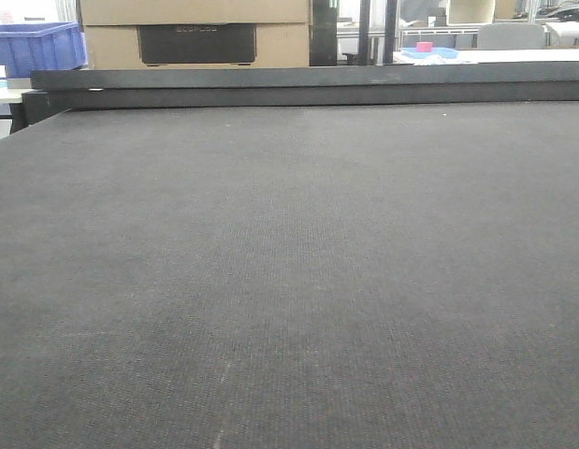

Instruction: Place valve from conveyor to right shelf box

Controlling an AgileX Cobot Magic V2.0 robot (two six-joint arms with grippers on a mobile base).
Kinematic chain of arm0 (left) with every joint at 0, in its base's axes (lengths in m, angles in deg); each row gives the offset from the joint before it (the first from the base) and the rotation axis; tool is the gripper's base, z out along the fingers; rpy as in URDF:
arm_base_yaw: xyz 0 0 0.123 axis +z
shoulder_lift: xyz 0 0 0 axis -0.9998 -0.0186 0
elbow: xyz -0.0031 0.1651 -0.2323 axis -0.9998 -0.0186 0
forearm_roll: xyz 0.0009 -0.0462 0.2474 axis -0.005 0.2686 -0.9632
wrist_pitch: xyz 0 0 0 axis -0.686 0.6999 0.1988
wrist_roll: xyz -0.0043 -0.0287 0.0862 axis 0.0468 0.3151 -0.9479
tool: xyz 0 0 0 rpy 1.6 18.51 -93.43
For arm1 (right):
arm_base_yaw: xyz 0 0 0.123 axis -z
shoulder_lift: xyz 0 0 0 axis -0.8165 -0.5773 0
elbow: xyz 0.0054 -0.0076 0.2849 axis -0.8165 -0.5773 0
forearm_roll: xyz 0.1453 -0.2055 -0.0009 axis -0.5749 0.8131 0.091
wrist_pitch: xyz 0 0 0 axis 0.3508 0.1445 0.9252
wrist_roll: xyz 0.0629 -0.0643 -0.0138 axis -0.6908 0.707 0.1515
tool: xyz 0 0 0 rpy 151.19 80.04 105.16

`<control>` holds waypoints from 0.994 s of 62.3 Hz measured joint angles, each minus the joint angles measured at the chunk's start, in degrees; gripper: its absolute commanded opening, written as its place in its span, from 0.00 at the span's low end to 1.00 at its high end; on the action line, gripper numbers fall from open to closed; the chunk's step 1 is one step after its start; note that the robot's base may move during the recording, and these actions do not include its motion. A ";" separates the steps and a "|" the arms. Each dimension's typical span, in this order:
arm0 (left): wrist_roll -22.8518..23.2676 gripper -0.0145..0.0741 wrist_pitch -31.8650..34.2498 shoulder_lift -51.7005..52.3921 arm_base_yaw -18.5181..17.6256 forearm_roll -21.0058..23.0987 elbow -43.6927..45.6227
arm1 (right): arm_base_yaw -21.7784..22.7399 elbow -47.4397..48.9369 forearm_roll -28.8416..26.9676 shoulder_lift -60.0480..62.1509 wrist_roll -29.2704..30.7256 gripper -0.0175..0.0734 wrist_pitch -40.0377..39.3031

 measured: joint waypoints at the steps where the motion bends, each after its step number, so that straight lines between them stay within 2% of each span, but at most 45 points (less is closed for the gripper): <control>1: 0.00 0.04 0.00 0.00 0.00 0.00 0.00 | 0.00 0.00 0.00 0.00 0.00 0.01 0.00; 39: 0.00 0.04 0.22 0.00 0.00 0.00 0.00 | 0.00 0.00 0.00 0.00 0.00 0.01 0.00; 52: 0.00 0.04 7.14 0.00 0.00 0.00 0.00 | 0.00 0.00 0.00 0.00 0.00 0.01 0.00; 57: 0.00 0.04 7.92 0.00 0.00 0.00 0.26 | 0.00 0.00 0.00 0.00 0.00 0.01 -2.49; 62: 0.00 0.04 4.81 0.00 0.00 0.00 3.04 | 0.00 0.00 0.00 0.00 0.00 0.01 -7.46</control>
